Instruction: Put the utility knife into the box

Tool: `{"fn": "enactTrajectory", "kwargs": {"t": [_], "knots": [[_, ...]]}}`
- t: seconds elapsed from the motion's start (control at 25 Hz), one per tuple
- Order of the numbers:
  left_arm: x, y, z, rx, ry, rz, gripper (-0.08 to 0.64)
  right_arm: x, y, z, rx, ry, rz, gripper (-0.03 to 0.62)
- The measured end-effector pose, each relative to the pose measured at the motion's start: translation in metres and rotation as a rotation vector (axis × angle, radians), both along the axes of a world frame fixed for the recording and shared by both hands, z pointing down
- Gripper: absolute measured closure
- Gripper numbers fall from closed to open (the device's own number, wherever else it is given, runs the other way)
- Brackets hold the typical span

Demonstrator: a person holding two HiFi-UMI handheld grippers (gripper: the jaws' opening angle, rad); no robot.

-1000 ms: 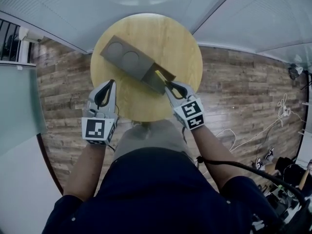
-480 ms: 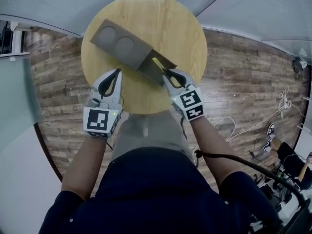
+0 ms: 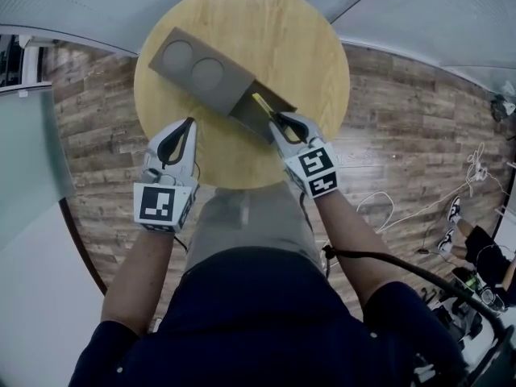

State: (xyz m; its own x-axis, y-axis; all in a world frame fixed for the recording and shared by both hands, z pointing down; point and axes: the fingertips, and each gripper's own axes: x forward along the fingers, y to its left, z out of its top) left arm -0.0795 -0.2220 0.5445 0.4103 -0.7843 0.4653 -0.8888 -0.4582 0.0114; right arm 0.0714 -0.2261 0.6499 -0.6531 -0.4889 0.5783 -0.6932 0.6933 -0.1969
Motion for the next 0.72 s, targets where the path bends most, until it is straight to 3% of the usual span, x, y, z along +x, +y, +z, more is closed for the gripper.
{"fn": "enactTrajectory", "kwargs": {"t": [0.32, 0.72], "knots": [[0.019, 0.001, -0.015, 0.023, 0.004, -0.003, 0.557, 0.011, 0.003, -0.007, 0.012, -0.008, -0.020, 0.465], [0.024, -0.003, -0.050, 0.077, 0.019, 0.035, 0.557, 0.010, 0.019, -0.046, 0.053, 0.009, -0.018, 0.460]]}}
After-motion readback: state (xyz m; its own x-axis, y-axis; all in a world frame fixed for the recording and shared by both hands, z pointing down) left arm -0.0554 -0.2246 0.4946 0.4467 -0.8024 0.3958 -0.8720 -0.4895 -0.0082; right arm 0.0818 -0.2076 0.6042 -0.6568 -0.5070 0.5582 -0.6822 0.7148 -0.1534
